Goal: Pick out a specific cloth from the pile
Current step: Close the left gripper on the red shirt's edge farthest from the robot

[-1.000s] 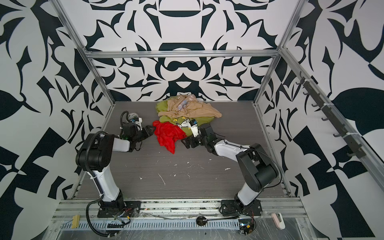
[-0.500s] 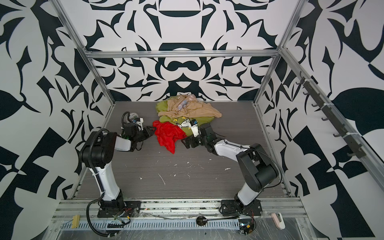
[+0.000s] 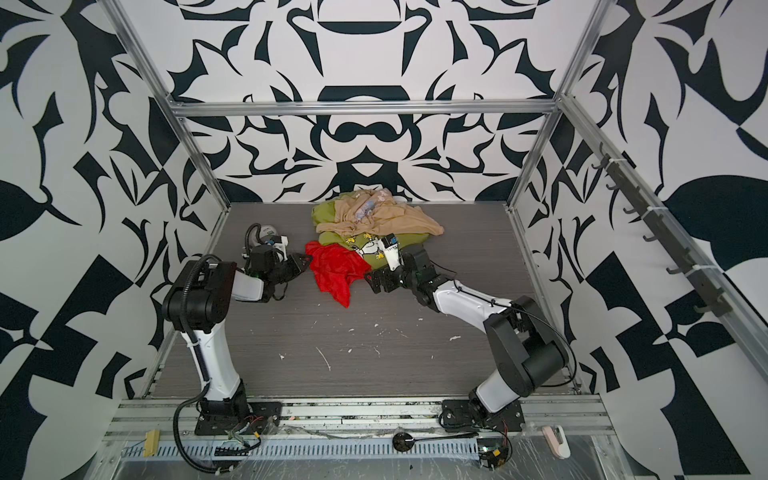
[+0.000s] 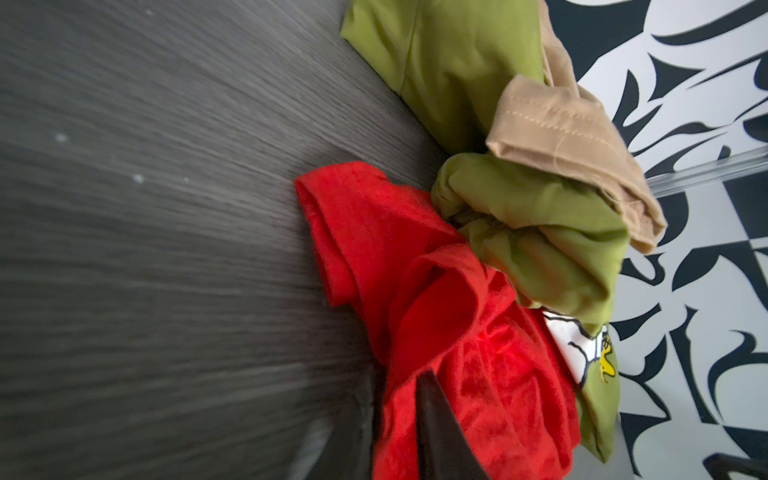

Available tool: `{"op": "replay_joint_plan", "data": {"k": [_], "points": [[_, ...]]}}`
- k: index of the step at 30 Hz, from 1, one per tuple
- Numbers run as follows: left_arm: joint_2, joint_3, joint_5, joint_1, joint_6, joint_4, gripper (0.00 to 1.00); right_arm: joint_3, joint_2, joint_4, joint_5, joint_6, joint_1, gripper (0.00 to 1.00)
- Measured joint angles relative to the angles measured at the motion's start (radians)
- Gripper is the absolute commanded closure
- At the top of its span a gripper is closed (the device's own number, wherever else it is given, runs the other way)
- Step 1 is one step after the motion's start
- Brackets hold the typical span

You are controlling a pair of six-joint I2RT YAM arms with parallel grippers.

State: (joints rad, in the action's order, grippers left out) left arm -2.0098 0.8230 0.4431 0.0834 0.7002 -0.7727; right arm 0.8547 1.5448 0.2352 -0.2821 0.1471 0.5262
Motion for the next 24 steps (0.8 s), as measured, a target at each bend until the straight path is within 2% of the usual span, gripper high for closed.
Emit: {"op": "replay_joint_plan", "data": {"k": [5, 24], "points": [[0.0, 0.007, -0.012, 0.0, -0.003, 0.007, 1.0, -0.005, -0.041, 0.002, 0.025, 0.0, 0.0, 0.0], [0.033, 0.01, -0.014, 0.0, 0.036, 0.008, 1.0, -0.026, -0.053, 0.009, 0.059, 0.035, 0.001, 0.0]]}}
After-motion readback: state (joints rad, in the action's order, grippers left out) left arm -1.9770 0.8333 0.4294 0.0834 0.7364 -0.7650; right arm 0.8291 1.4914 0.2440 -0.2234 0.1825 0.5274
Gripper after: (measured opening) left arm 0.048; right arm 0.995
